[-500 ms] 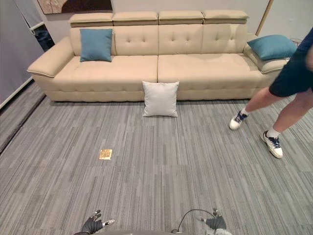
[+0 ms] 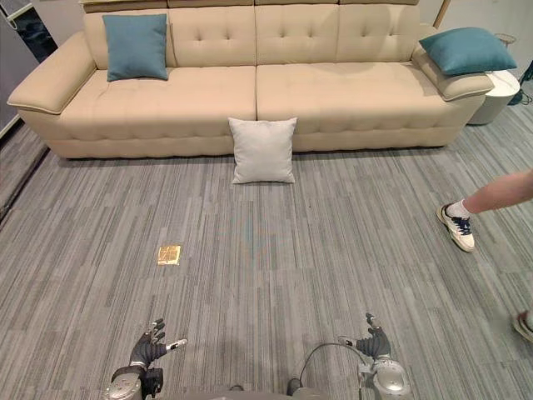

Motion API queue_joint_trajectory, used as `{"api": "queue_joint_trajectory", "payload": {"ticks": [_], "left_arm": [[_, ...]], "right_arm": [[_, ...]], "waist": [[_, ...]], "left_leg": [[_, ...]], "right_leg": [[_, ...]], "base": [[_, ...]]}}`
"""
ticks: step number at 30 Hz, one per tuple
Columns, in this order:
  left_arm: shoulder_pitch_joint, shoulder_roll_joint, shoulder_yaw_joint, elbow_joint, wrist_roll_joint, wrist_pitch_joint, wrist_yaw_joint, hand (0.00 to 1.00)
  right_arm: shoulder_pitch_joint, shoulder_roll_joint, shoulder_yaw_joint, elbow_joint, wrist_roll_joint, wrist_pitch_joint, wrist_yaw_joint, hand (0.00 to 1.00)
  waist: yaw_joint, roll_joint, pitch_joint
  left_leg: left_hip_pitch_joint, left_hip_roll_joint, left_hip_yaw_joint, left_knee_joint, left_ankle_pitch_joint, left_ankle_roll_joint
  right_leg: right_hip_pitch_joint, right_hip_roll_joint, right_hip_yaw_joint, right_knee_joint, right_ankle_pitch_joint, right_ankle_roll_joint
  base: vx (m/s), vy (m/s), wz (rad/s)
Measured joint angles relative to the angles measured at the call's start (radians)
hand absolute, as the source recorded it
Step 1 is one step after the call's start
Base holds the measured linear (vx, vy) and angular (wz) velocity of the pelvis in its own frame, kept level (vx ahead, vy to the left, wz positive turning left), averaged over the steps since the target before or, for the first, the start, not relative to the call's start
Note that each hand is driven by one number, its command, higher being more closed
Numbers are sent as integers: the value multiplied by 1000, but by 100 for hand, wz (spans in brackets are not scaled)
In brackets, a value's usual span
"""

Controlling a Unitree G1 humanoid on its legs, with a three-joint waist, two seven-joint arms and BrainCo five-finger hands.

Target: Pick up cushions and gather them together orderly.

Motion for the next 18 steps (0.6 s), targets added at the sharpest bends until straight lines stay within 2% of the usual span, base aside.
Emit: {"api": "queue_joint_trajectory", "payload": {"ticks": [6,7,9,10,11,12,13,14,15,16,17,18], "left_arm": [[-5,-7,-1,-12,-5,2,7,0],[1,-7,-2,-46,-8,2,13,0],[2,-7,-3,-68,-9,3,22,0],[-1,-3,-10,-76,-16,8,24,0],[-2,-3,-12,-77,-17,9,24,0],[-4,7,-29,-78,-17,11,25,0],[-9,25,-55,-78,-17,20,26,0],[-9,26,-58,-78,-17,20,27,0],[-18,33,-74,-78,-17,20,29,0],[-42,33,-76,-78,-17,19,31,0],[-56,34,-77,-77,-17,18,34,0],[-82,33,-78,-76,-17,18,39,0]], "right_arm": [[-56,-3,21,2,1,3,-5,0],[-62,-2,34,3,5,4,-8,0],[-62,3,38,5,11,4,-8,0],[-69,9,44,11,22,5,-8,0],[-72,9,48,14,26,5,-9,0],[-78,17,59,16,37,7,-8,0],[-70,30,67,17,43,17,-8,0],[-68,30,70,17,44,18,-8,0],[-63,31,77,17,44,19,-9,0],[-68,28,77,16,45,19,-10,0],[-71,26,77,16,45,18,-10,0],[-73,21,77,16,45,18,-13,0]], "waist": [[3,18,18],[5,15,21],[5,3,29],[8,-10,39],[8,-10,42],[4,-18,58],[-2,-22,80],[-1,-22,80],[-3,-11,89],[-16,-14,100],[-24,-3,112],[-31,3,119]], "left_leg": [[-100,20,25,133,-88,47],[-130,23,28,186,-132,55],[-143,16,30,237,-173,62],[-138,1,34,258,-207,78],[-138,-1,34,260,-213,78],[-114,-12,26,260,-225,92],[-73,-11,14,259,-244,93],[-66,-9,12,258,-249,94],[-43,-4,-8,251,-258,91],[-19,15,-31,248,-263,82],[-7,24,-45,239,-264,78],[26,38,-71,204,-258,67]], "right_leg": [[-80,-3,7,69,-28,3],[-130,-16,5,165,-89,13],[-184,-44,3,298,-161,44],[-256,-80,-15,471,-192,52],[-276,-89,-24,517,-192,52],[-354,-126,-56,692,-188,51],[-394,-140,-87,767,-215,37],[-400,-140,-93,766,-219,37],[-429,-141,-123,734,-231,34],[-450,-137,-158,664,-229,31],[-464,-133,-174,618,-224,27],[-495,-126,-198,503,-171,24]], "base": [[-33,29,-10],[-34,59,-6],[13,87,-3],[42,104,-9],[82,113,-9],[197,65,9],[251,73,11],[270,32,18],[358,-18,36],[395,-44,55],[427,-64,78],[550,-128,82]]}}
